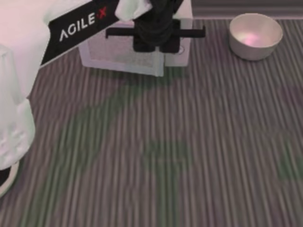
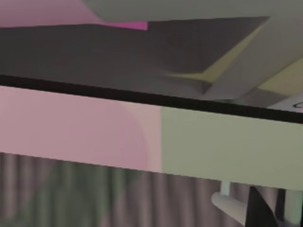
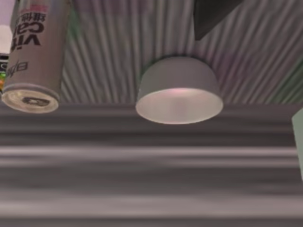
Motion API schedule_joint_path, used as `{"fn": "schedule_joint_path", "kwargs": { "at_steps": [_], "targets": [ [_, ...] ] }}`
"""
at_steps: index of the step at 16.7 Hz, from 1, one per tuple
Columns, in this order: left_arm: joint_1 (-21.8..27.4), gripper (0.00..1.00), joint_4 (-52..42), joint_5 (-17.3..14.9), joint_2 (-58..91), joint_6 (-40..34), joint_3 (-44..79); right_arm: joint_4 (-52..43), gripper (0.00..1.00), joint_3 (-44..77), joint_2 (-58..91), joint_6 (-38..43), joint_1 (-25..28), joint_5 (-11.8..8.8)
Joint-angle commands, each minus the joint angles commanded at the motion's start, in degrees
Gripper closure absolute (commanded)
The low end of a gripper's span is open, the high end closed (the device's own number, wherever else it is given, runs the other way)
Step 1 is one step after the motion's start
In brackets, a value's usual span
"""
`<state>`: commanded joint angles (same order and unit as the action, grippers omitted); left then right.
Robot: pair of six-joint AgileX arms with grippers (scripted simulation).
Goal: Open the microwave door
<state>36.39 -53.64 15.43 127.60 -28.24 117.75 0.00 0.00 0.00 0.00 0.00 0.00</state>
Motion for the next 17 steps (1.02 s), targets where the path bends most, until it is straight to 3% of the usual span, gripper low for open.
{"fn": "schedule_joint_path", "kwargs": {
  "at_steps": [9, 17],
  "targets": [
    [-0.44, 1.00, 4.48, -2.38, -5.23, 4.91, -8.51, 0.00, 0.00, 0.00, 0.00, 0.00, 0.00, 0.00],
    [-0.47, 1.00, 4.66, -2.47, -5.44, 5.10, -8.84, 0.00, 0.00, 0.00, 0.00, 0.00, 0.00, 0.00]
  ]
}}
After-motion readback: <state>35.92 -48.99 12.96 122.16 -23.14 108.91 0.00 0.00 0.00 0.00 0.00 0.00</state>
